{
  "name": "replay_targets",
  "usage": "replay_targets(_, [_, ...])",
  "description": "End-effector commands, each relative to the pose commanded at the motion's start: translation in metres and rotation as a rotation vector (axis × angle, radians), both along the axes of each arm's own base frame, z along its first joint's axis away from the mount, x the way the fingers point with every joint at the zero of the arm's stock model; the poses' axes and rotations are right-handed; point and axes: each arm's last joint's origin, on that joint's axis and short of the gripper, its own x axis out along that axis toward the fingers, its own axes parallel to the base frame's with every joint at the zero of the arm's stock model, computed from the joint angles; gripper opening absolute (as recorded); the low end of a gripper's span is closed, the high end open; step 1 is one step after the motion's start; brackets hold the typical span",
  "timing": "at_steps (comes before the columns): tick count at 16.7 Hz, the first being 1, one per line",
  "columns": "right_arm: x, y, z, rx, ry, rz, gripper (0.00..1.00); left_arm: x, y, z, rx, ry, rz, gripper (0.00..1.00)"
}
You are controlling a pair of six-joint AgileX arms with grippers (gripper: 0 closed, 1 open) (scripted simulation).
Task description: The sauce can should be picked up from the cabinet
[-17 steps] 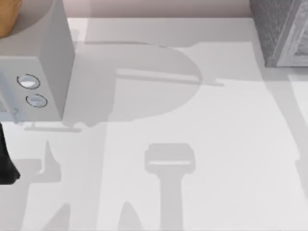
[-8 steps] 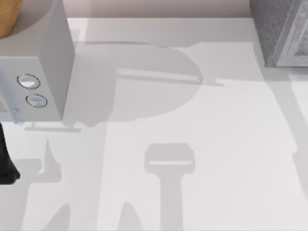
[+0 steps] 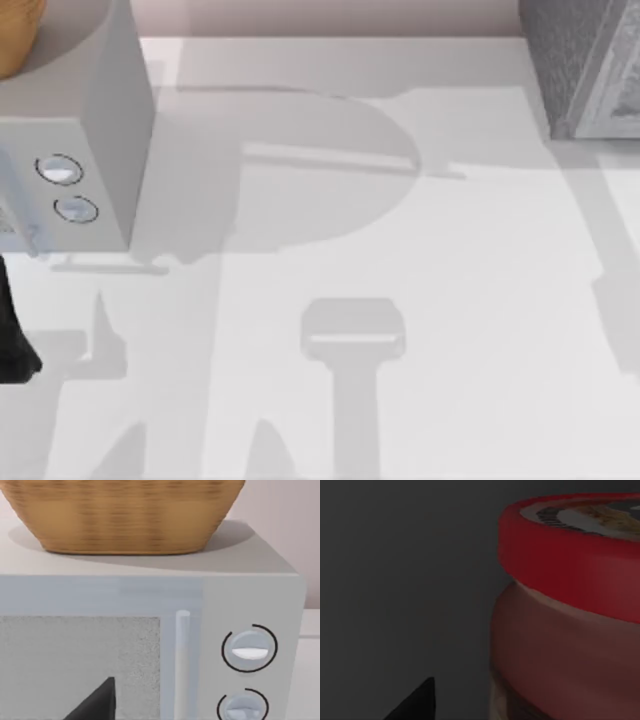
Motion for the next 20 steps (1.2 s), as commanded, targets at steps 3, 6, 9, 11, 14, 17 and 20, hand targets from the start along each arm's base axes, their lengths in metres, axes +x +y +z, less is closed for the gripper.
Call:
replay_targets(3, [0.0041, -0.0002, -0.0014, 0.0, 0.002, 0.0, 1.0, 0.0, 0.0, 0.0, 0.0, 0.0, 0.0, 1.0])
replay_targets(6, [0.0041, -0.0002, -0.0014, 0.0, 0.002, 0.0, 0.92, 0.0, 0.0, 0.0, 0.0, 0.0, 0.0, 1.0])
replay_targets(9, [0.0041, -0.0002, -0.0014, 0.0, 0.002, 0.0, 0.7, 0.0, 0.0, 0.0, 0.0, 0.0, 0.0, 1.0])
replay_targets(11, [0.0041, -0.0002, -0.0014, 0.0, 0.002, 0.0, 0.55, 0.0, 0.0, 0.0, 0.0, 0.0, 0.0, 1.0])
replay_targets(14, [0.0041, -0.0002, -0.0014, 0.0, 0.002, 0.0, 0.32, 0.0, 0.0, 0.0, 0.0, 0.0, 0.0, 1.0])
replay_targets(17, [0.0041, -0.0002, -0.0014, 0.0, 0.002, 0.0, 0.1, 0.0, 0.0, 0.0, 0.0, 0.0, 0.0, 1.0])
replay_targets(20, [0.0041, -0.0002, -0.0014, 0.0, 0.002, 0.0, 0.0, 0.0, 0.0, 0.0, 0.0, 0.0, 0.0, 1.0])
